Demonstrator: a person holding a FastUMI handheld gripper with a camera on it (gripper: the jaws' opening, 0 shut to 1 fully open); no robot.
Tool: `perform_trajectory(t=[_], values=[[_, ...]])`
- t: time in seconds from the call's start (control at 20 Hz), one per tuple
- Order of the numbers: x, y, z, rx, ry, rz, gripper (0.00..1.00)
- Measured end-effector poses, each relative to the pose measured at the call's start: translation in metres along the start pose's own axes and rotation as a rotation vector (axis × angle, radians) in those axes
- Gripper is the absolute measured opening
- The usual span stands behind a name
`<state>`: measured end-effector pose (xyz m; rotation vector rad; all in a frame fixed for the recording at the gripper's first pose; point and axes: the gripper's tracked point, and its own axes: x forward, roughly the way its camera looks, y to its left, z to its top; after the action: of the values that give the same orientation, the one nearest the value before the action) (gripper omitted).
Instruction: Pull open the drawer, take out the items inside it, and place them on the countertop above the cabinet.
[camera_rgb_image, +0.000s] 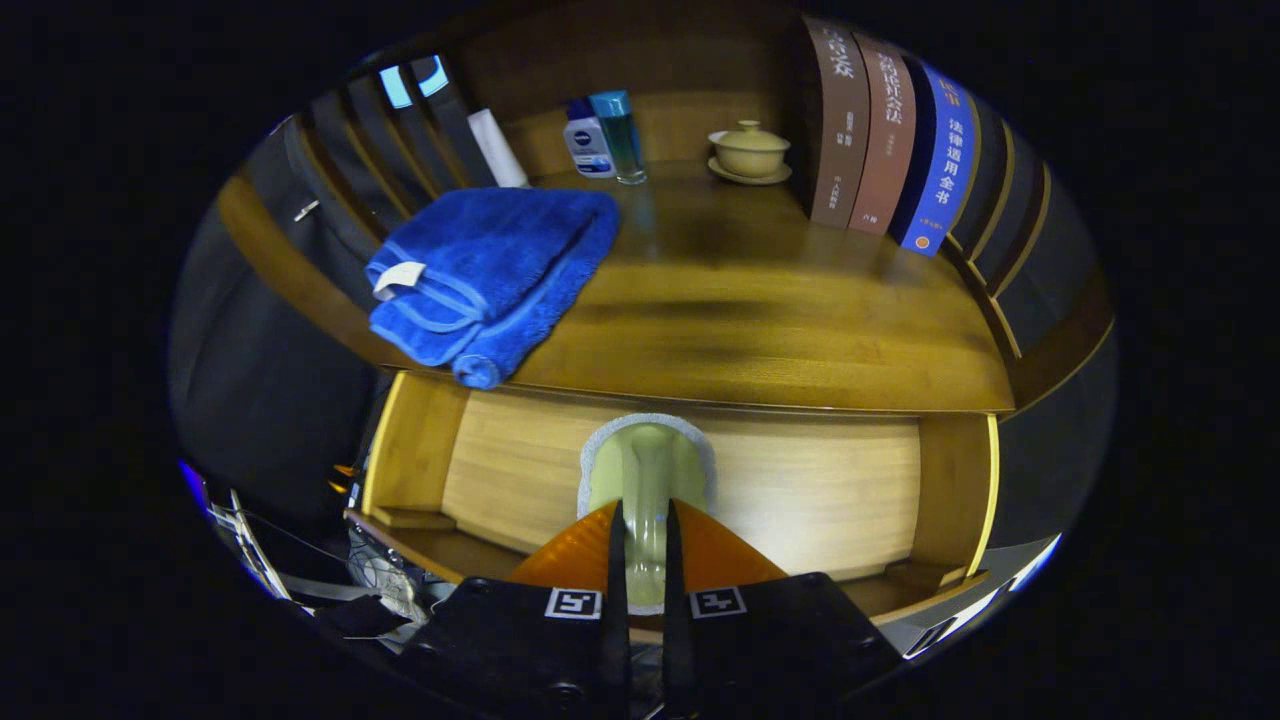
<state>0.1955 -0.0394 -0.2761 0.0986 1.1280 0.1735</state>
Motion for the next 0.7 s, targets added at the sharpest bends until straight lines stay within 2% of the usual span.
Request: perform_trajectory(t=[0.1, 0.3, 0.7], values=[[-0.019, 0.01, 0.008, 0.015, -0.026, 0.031, 0.17], [-0.036, -0.005, 0.053, 0.02, -0.129, -0.02, 0.17], [-0.001, -0.049, 0.127, 0.02, -0.132, -0.145, 0.17]])
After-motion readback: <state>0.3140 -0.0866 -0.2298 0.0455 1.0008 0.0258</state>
